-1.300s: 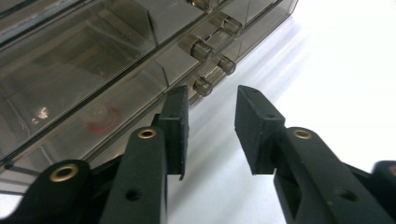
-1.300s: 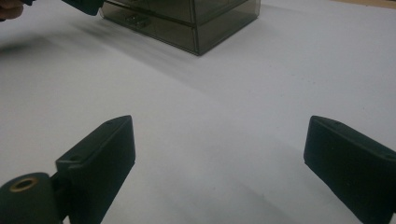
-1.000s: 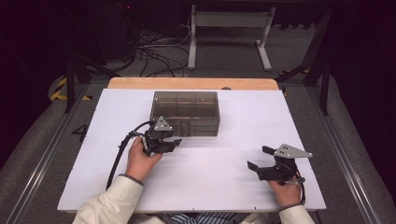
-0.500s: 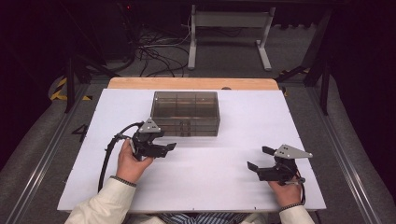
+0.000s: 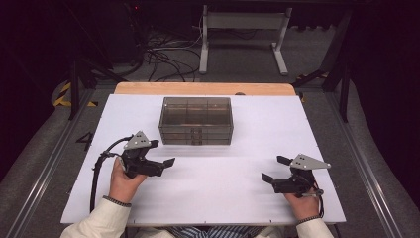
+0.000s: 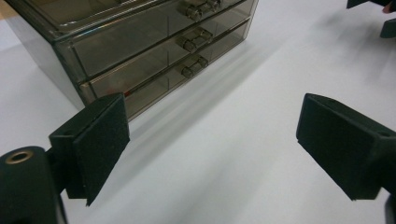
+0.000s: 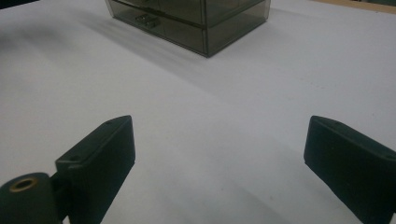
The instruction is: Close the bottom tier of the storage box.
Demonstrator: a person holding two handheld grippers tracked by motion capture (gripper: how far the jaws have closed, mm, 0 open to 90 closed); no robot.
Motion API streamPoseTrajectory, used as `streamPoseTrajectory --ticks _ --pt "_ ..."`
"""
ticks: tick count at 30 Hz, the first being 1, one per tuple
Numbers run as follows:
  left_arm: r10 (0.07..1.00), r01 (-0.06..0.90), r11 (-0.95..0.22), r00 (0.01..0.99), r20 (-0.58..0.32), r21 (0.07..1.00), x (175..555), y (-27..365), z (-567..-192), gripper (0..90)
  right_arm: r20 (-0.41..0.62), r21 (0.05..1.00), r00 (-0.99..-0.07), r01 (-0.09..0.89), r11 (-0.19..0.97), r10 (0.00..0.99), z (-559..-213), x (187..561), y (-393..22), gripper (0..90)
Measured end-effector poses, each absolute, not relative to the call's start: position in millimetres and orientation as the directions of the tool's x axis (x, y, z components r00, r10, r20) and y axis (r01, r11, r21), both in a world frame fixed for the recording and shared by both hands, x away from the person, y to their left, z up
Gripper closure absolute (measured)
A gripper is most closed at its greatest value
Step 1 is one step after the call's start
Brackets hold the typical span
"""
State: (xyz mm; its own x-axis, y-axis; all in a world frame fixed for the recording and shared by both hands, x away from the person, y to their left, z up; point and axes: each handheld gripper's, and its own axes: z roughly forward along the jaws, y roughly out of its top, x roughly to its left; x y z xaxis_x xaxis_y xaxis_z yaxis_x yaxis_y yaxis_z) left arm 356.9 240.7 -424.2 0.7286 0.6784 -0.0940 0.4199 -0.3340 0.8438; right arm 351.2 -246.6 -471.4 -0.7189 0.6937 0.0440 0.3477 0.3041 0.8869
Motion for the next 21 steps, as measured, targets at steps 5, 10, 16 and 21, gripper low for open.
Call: streamPoseTrajectory --ticks 5,10,16,21 --pt "0.687 0.393 -0.318 0.723 -0.076 0.863 344.7 251.9 -431.2 5.7 0.038 0.888 -0.724 0.341 0.309 0.689 -471.2 350.4 -245.9 9.3" --pt "0.705 0.369 -0.309 0.707 -0.049 0.877 335.5 262.9 -441.5 3.5 0.038 0.889 -0.728 0.337 0.309 0.684 -471.1 350.1 -245.6 9.3" --pt "0.723 0.377 -0.287 0.688 -0.058 0.881 333.6 274.7 -454.8 2.0 0.037 0.891 -0.735 0.331 0.312 0.677 -470.9 349.5 -245.0 9.2" --pt "0.737 0.381 -0.293 0.675 -0.047 0.877 331.5 282.9 -465.1 0.7 0.042 0.893 -0.736 0.331 0.306 0.675 -470.6 348.8 -245.0 9.1"
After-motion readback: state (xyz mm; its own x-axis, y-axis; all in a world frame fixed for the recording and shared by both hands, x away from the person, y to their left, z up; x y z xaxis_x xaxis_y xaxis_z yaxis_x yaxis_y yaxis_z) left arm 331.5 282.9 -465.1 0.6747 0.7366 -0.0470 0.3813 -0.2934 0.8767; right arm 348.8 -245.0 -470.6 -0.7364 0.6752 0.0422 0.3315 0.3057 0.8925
